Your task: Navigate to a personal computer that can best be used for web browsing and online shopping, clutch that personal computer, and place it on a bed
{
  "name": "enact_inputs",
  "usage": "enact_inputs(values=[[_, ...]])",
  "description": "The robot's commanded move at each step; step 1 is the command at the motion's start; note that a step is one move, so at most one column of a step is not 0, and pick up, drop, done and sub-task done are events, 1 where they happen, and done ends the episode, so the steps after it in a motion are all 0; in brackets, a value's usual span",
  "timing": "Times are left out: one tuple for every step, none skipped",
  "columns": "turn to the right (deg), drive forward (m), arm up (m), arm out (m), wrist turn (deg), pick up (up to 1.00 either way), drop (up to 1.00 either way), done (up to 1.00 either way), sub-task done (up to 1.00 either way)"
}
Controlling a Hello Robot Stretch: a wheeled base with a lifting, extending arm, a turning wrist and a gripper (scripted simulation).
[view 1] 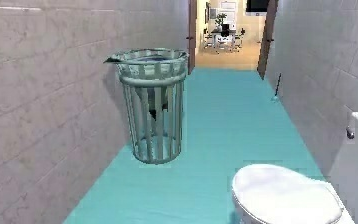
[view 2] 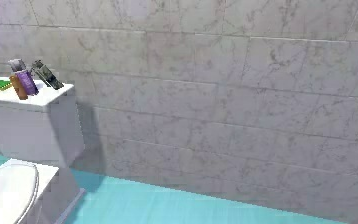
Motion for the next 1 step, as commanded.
enact_inputs(values=[[3.0,0.0,0.0,0.0,0.0,0.0,0.0,0.0,0.0]])
